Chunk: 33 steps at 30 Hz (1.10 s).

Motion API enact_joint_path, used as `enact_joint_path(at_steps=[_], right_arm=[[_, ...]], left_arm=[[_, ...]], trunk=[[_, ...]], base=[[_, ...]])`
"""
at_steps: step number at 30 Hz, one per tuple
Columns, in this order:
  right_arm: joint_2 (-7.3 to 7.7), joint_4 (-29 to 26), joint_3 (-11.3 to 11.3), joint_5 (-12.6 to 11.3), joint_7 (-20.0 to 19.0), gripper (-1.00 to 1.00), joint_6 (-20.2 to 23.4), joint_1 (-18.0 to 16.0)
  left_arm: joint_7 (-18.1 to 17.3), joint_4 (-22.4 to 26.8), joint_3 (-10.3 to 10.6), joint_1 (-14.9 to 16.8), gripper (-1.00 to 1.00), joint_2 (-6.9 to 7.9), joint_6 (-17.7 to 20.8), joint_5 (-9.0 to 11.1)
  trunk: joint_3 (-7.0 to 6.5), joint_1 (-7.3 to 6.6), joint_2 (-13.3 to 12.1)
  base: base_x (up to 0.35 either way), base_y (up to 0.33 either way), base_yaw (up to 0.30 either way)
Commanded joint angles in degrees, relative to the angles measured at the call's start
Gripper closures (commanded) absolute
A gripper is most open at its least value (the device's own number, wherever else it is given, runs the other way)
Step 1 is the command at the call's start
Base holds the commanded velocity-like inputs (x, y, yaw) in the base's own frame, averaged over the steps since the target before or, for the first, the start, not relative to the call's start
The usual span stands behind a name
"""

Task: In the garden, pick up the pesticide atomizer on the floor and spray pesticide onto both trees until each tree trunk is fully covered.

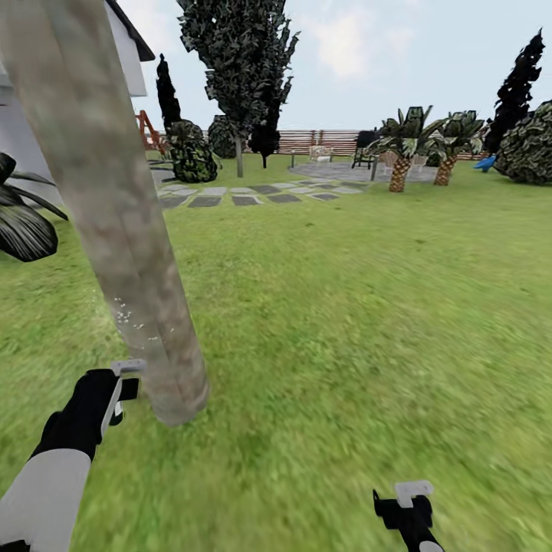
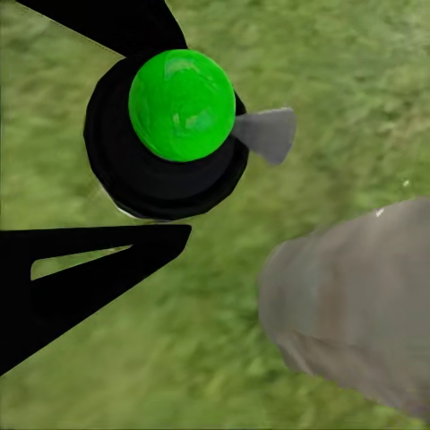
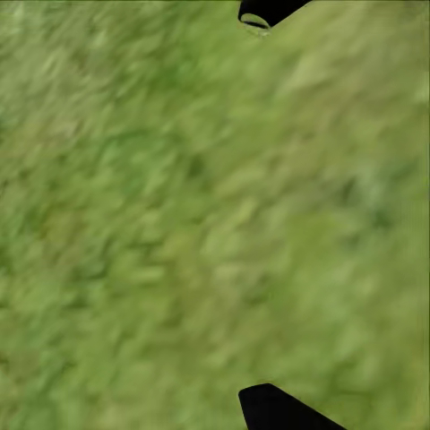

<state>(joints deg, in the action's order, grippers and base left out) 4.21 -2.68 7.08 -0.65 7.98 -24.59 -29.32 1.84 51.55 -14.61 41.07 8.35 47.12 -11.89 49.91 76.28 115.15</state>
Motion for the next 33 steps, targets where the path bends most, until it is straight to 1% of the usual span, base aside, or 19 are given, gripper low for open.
enact_joint_path(at_steps=[1, 5, 9, 10, 12, 15, 17, 19, 20, 21, 22, 25, 26, 27, 29, 31, 33], right_arm=[[0.01, 0.05, 0.48, -0.06, 0.36, -1.0, -0.11, -0.04], [-0.01, 0.05, 0.48, -0.06, 0.36, -1.0, -0.12, -0.04], [-0.01, 0.05, 0.48, -0.06, 0.36, -1.0, -0.11, -0.04], [0.0, 0.05, 0.48, -0.06, 0.36, -1.0, -0.11, -0.04], [0.01, 0.05, 0.48, -0.06, 0.36, -1.0, -0.11, -0.04], [0.01, 0.05, 0.48, -0.06, 0.36, -1.0, -0.12, -0.04], [0.01, 0.02, 0.48, -0.06, 0.36, -1.0, -0.12, -0.04], [0.01, 0.04, 0.48, -0.06, 0.36, -1.0, -0.13, -0.04], [0.02, 0.04, 0.48, -0.06, 0.36, -1.0, -0.13, -0.04], [0.03, 0.05, 0.48, -0.06, 0.36, -1.0, -0.11, -0.04], [0.06, 0.05, 0.48, -0.06, 0.36, -1.0, -0.12, -0.04], [0.13, 0.05, 0.48, -0.06, 0.36, -1.0, -0.11, -0.04], [0.14, 0.05, 0.48, -0.06, 0.36, -1.0, -0.11, -0.04], [0.11, 0.05, 0.48, -0.06, 0.36, -1.0, -0.11, -0.04], [0.1, 0.05, 0.48, -0.06, 0.36, -1.0, -0.11, -0.04], [0.1, 0.05, 0.48, -0.06, 0.41, -1.0, -0.11, -0.04], [0.1, 0.05, 0.48, -0.06, 0.44, -1.0, -0.11, -0.04]], left_arm=[[0.1, 0.2, 0.01, 0.1, 1.0, 0.0, 0.23, -0.06], [0.1, 0.22, -0.03, 0.09, 1.0, -0.03, 0.15, -0.07], [0.1, 0.11, 0.18, -0.11, 1.0, -0.56, -0.36, -0.03], [0.1, -0.29, 0.19, -0.16, 1.0, -0.78, -1.25, 0.0], [0.16, -1.05, 0.2, -0.24, 1.0, -1.07, -4.22, 0.06], [0.18, -3.63, 0.43, -0.28, 1.0, -1.22, -5.73, 0.1], [0.19, -4.26, 0.55, -0.28, 1.0, -2.72, -6.1, -0.27], [0.22, -4.26, 0.55, -0.28, 1.0, -3.05, -6.14, -0.43], [1.01, -4.39, 0.35, -0.25, 1.0, -3.13, -6.15, -0.52], [2.86, -4.57, 0.23, -0.28, 1.0, -2.9, -6.16, -0.3], [3.78, -4.65, 0.21, -0.28, 1.0, -2.85, -6.16, -0.32], [4.86, -5.02, 0.2, -0.35, 1.0, -2.82, -6.16, -0.26], [5.01, -6.17, 0.2, -0.41, 1.0, -2.79, -6.27, -0.23], [5.12, -7.43, 0.18, -0.59, 1.0, -2.75, -7.41, -0.18], [5.62, -8.25, 0.19, -0.8, 1.0, -2.79, -9.89, -0.18], [6.38, -8.71, 0.2, -0.87, 1.0, -2.93, -11.22, -0.14], [6.65, -8.93, 0.2, -0.94, 1.0, -3.1, -11.59, -0.07]], trunk=[[0.05, 0.02, 0.02], [0.05, 0.02, 0.02], [0.05, 0.02, 0.02], [0.05, 0.02, 0.02], [0.05, 0.02, 0.02], [0.05, 0.02, 0.02], [0.05, 0.02, 0.02], [0.05, 0.02, 0.02], [0.05, 0.02, 0.02], [0.05, 0.02, 0.02], [0.05, 0.02, 0.02], [0.05, 0.02, 0.02], [0.05, 0.02, 0.02], [0.05, 0.02, 0.02], [0.05, 0.02, 0.02], [0.05, 0.02, 0.02], [0.05, 0.02, 0.02]], base=[[0.166, 0.098, 0.276], [0.04, 0.024, 0.276], [0.001, -0.014, 0.276], [0.0, -0.181, 0.271], [0.0, -0.247, 0.252], [0.041, -0.265, 0.206], [0.138, -0.264, 0.043], [0.15, -0.262, 0.015], [0.174, -0.246, 0.004], [0.194, -0.233, 0.001], [0.196, -0.231, 0.0], [0.193, -0.23, 0.0], [0.181, -0.23, 0.0], [0.177, -0.23, 0.0], [0.176, -0.23, 0.0], [0.175, -0.23, 0.04], [0.161, -0.236, 0.208]])
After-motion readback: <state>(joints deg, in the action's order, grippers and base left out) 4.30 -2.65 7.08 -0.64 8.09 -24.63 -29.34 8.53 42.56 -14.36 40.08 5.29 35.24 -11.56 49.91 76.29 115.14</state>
